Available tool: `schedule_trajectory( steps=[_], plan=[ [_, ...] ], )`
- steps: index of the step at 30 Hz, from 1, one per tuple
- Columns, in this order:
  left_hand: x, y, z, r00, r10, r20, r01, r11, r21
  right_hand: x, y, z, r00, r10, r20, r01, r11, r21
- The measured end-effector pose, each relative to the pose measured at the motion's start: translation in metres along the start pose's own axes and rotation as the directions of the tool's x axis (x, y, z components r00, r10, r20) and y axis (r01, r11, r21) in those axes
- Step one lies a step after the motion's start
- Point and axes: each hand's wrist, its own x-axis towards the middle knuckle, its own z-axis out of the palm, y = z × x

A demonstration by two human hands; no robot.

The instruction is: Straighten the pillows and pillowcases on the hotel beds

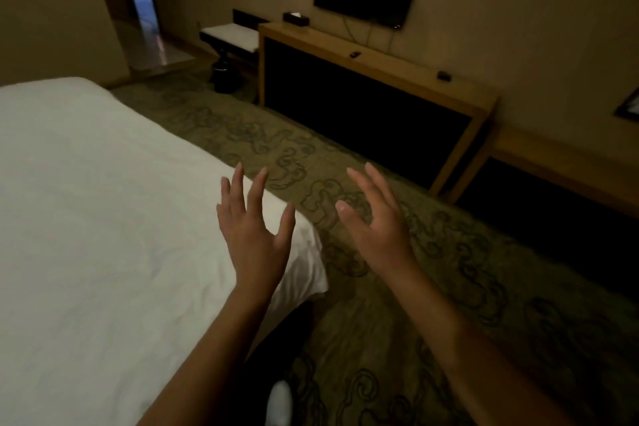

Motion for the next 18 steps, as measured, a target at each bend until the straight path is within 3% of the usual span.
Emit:
schedule_trajectory(
  steps=[4,6,7,9,10,12,14,17,18],
  plan=[
    [0.052,-0.008,0.079,0.999,-0.014,-0.034,0.011,0.996,-0.087,0.062,0.054,0.001,1.000,-0.005,0.001,0.005,0.998,-0.060],
    [0.063,-0.011,0.083,0.996,-0.014,-0.091,0.005,0.995,-0.096,0.065,0.059,0.004,0.998,-0.024,0.052,0.027,0.997,-0.068],
    [0.098,-0.018,0.131,0.996,0.006,-0.085,-0.018,0.991,-0.135,0.101,0.089,0.003,0.999,0.007,0.046,-0.003,0.997,-0.081],
    [0.115,-0.017,0.140,0.997,0.015,-0.076,-0.024,0.992,-0.121,0.110,0.094,0.001,0.998,0.016,0.056,-0.010,0.994,-0.104],
    [0.158,-0.016,0.192,0.997,0.009,-0.080,-0.020,0.989,-0.144,0.163,0.128,-0.007,0.997,0.042,0.060,-0.035,0.992,-0.125],
    [0.167,-0.011,0.206,0.999,0.029,-0.025,-0.032,0.991,-0.133,0.176,0.135,-0.013,0.999,0.031,0.033,-0.025,0.986,-0.164],
    [0.228,-0.017,0.261,1.000,0.025,0.006,-0.025,0.997,-0.079,0.250,0.168,-0.014,0.997,0.064,0.040,-0.058,0.990,-0.131],
    [0.287,-0.040,0.303,1.000,0.006,-0.023,-0.007,0.999,-0.049,0.317,0.199,-0.003,0.997,0.029,0.070,-0.021,0.994,-0.107],
    [0.338,-0.060,0.354,0.997,0.004,-0.079,-0.005,1.000,-0.015,0.384,0.242,0.019,0.997,-0.005,0.079,0.011,0.997,-0.074]
  ],
)
